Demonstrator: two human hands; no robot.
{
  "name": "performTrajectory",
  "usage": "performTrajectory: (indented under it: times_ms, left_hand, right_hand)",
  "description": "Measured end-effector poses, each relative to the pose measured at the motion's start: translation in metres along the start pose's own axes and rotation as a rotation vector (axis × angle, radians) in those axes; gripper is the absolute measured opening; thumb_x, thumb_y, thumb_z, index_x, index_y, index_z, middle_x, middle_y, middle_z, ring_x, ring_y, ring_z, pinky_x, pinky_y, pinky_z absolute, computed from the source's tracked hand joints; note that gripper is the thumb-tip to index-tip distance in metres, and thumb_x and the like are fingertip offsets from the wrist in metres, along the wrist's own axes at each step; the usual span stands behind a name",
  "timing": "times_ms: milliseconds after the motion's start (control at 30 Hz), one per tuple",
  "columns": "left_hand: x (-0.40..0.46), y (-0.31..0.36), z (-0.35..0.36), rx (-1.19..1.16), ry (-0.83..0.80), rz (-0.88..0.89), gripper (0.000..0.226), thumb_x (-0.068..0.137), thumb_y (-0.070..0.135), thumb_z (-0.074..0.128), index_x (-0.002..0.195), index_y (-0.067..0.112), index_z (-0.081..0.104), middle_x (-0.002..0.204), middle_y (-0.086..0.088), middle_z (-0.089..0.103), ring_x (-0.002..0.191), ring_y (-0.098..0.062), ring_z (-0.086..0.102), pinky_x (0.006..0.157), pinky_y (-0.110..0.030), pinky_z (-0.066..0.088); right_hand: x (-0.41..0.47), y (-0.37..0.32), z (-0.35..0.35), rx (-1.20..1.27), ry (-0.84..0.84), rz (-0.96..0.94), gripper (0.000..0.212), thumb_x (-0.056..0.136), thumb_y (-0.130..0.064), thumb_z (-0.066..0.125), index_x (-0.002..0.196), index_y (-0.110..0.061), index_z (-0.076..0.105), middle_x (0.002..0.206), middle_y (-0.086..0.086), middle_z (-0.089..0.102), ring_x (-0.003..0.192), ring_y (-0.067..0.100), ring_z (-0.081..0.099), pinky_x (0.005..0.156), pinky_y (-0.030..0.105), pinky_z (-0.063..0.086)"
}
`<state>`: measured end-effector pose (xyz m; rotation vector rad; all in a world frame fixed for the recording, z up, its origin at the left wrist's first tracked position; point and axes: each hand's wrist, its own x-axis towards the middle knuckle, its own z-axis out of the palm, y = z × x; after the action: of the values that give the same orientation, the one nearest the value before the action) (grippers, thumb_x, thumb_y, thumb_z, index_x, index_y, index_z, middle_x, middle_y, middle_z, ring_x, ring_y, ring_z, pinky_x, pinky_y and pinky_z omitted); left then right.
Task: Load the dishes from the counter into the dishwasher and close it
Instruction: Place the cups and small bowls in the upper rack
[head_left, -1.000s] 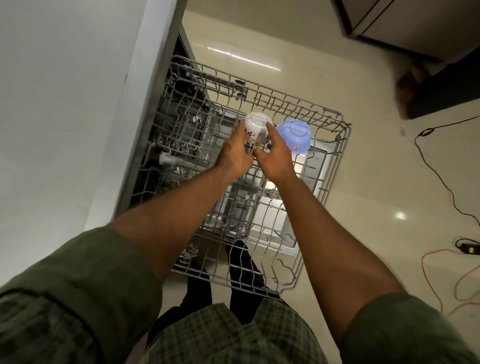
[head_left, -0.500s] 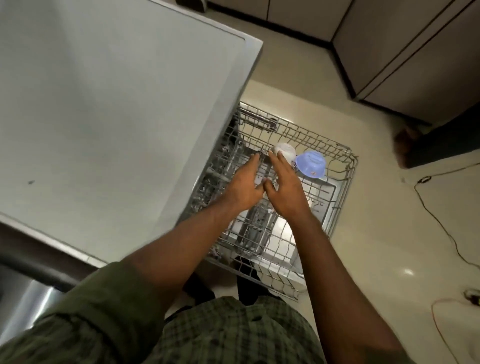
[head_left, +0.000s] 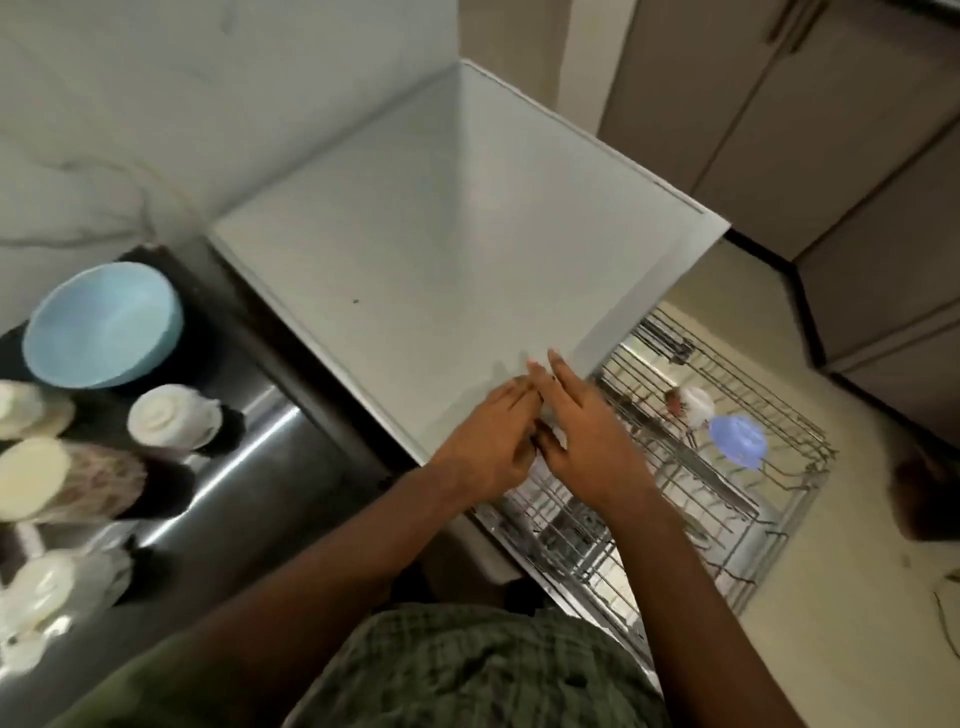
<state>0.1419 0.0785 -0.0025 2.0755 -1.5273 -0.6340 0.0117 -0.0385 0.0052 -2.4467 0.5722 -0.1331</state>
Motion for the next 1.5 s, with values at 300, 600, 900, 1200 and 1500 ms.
performTrajectory:
  times_ms: [300, 600, 900, 1200, 1500]
  left_hand:
    - [-0.137, -0.068, -0.055, 0.147, 0.334, -0.268, 0.075, 0.102, 0.031, 0.058, 0.166, 0.018, 0.021, 0.174, 0.002, 0.015, 0.16, -0.012, 0.004, 0.131, -0.032, 0.006]
    - [-0.236, -0.1, -0.064, 0.141, 0.478, -0.502, 0.073, 0.101, 0.031, 0.059, 0.164, 0.013, 0.026, 0.173, -0.003, 0.015, 0.161, -0.017, 0.006, 0.131, -0.04, 0.014]
    - [-0.318, -0.106, -0.074, 0.297, 0.517, -0.625, 0.073, 0.102, 0.029, 0.059, 0.165, 0.016, 0.023, 0.174, -0.002, 0.014, 0.162, -0.019, 0.001, 0.13, -0.048, 0.015]
    - [-0.38, -0.124, -0.09, 0.269, 0.706, -0.67, 0.082, 0.095, 0.024, 0.072, 0.162, 0.01, 0.028, 0.173, -0.007, 0.017, 0.162, -0.025, 0.008, 0.127, -0.053, 0.023]
    - [-0.394, -0.155, -0.099, -0.277, 0.852, -0.789, 0.081, 0.088, 0.033, 0.08, 0.147, 0.061, 0.03, 0.143, 0.04, 0.045, 0.136, 0.012, 0.042, 0.111, -0.014, 0.038]
  right_hand:
    - [0.036, -0.098, 0.05, -0.188, -0.22, -0.332, 0.072, 0.105, -0.041, 0.054, 0.167, -0.022, 0.022, 0.175, 0.007, 0.013, 0.158, 0.027, 0.024, 0.126, 0.048, 0.026]
    - [0.052, -0.174, 0.096, -0.23, -0.333, -0.536, 0.074, 0.104, -0.045, 0.056, 0.167, -0.026, 0.022, 0.175, 0.003, 0.015, 0.159, 0.021, 0.02, 0.128, 0.041, 0.025]
    - [0.056, -0.241, 0.15, -0.202, -0.444, -0.697, 0.073, 0.105, -0.048, 0.053, 0.167, -0.029, 0.02, 0.175, 0.0, 0.013, 0.16, 0.018, 0.018, 0.129, 0.041, 0.023]
    - [0.048, -0.3, 0.197, -0.077, -0.53, -0.758, 0.076, 0.104, -0.043, 0.059, 0.167, -0.023, 0.022, 0.172, -0.003, 0.024, 0.158, 0.007, 0.019, 0.129, 0.034, 0.025]
    - [0.049, -0.319, 0.221, 0.015, -0.595, -0.667, 0.07, 0.106, -0.037, 0.055, 0.166, -0.024, 0.023, 0.166, -0.004, 0.037, 0.151, 0.01, 0.035, 0.122, 0.037, 0.038]
